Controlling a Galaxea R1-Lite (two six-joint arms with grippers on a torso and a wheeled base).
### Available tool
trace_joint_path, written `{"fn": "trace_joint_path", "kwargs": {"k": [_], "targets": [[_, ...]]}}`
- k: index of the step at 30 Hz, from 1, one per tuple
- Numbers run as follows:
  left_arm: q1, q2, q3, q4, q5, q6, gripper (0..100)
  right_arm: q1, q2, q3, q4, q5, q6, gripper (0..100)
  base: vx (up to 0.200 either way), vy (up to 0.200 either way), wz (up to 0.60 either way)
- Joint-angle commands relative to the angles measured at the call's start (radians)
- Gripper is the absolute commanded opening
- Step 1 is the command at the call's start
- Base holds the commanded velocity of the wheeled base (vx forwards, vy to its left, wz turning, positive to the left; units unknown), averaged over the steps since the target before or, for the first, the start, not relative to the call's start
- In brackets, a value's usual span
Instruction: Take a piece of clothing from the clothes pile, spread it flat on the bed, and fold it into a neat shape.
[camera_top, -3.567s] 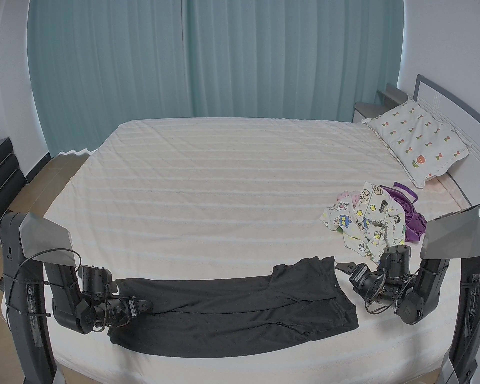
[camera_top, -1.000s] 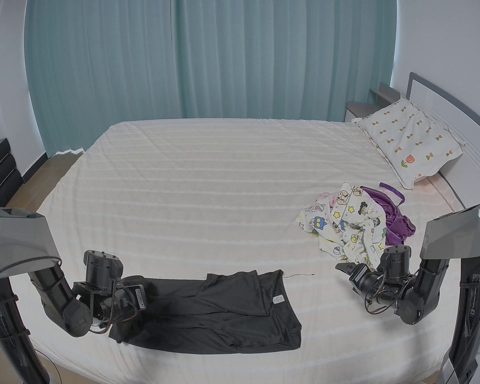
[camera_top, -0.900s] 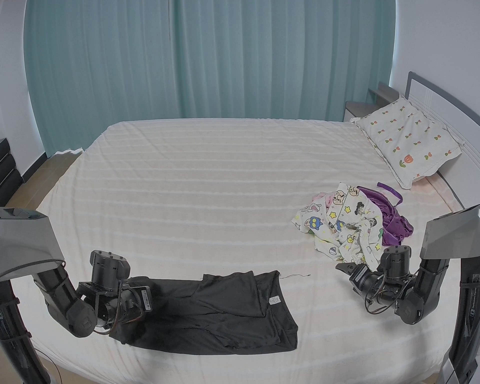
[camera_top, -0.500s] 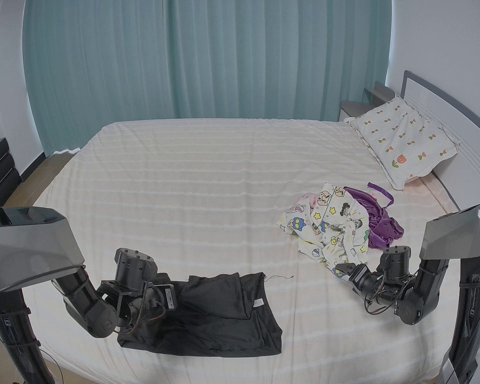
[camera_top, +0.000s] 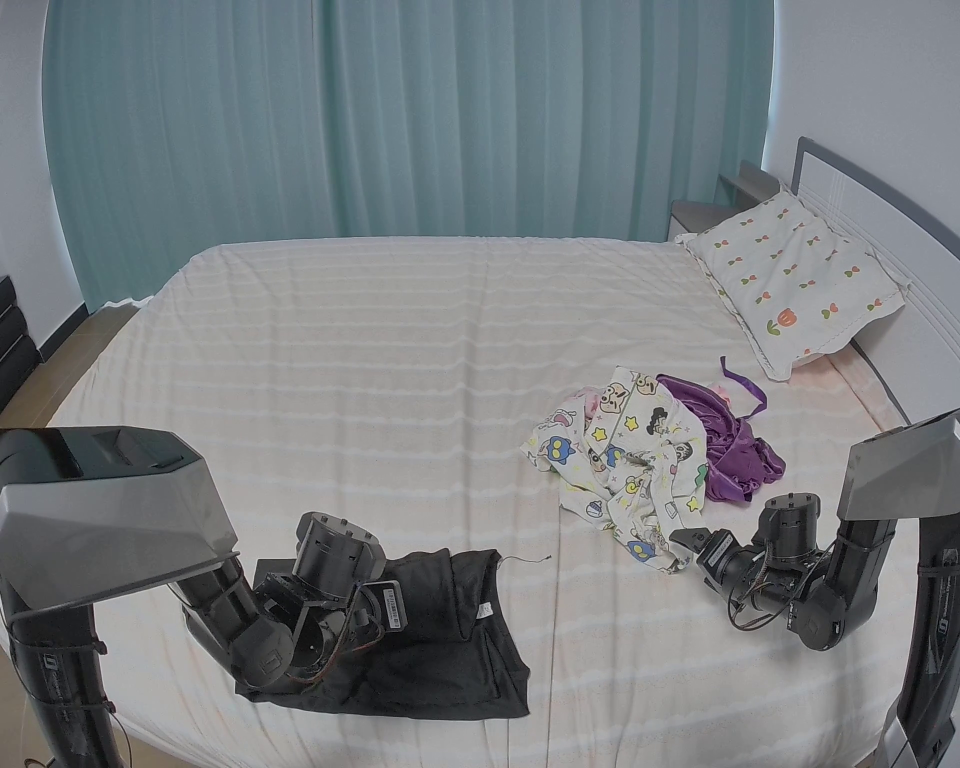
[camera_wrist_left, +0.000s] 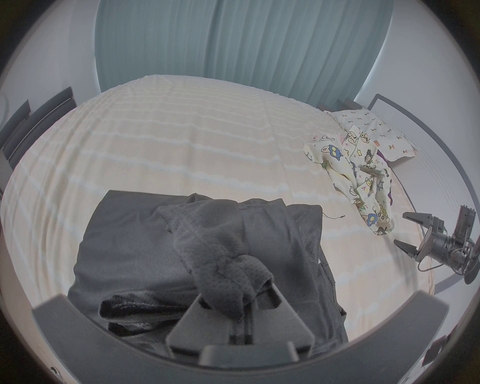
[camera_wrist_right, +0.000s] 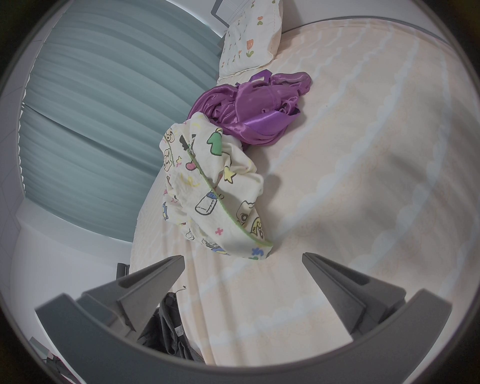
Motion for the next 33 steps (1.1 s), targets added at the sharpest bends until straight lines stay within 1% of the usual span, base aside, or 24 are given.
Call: {"fn": "trace_joint_path", "kwargs": {"k": [1, 3, 16, 23, 25, 30, 33], "targets": [[-0.003, 0.016, -0.001, 0.003, 0.004, -0.014, 0, 0.001, 0.002, 0.000, -0.001, 0.001, 0.001, 100, 0.000, 0.000, 0.00], [-0.003, 0.016, -0.001, 0.003, 0.004, -0.014, 0, 0.001, 0.002, 0.000, -0.001, 0.001, 0.001, 100, 0.000, 0.000, 0.00], [-0.003, 0.009, 0.007, 0.000, 0.007, -0.016, 0, 0.001, 0.002, 0.000, -0.001, 0.001, -0.001, 100, -0.200, 0.000, 0.00], [0.005, 0.009, -0.041, 0.000, 0.008, -0.036, 0, 0.001, 0.002, -0.002, -0.001, 0.001, -0.001, 100, 0.000, 0.000, 0.00], [0.003, 0.010, -0.071, 0.009, 0.010, -0.069, 0, 0.001, 0.002, -0.002, -0.001, 0.001, -0.001, 100, 0.000, 0.000, 0.00], [0.000, 0.018, -0.096, 0.014, 0.030, -0.076, 0, 0.003, 0.002, -0.002, -0.001, 0.001, -0.001, 100, 0.000, 0.000, 0.00], [-0.004, 0.019, -0.111, 0.021, 0.034, -0.076, 0, 0.001, 0.002, -0.002, -0.001, 0.001, -0.001, 100, 0.000, -0.200, 0.00]]}}
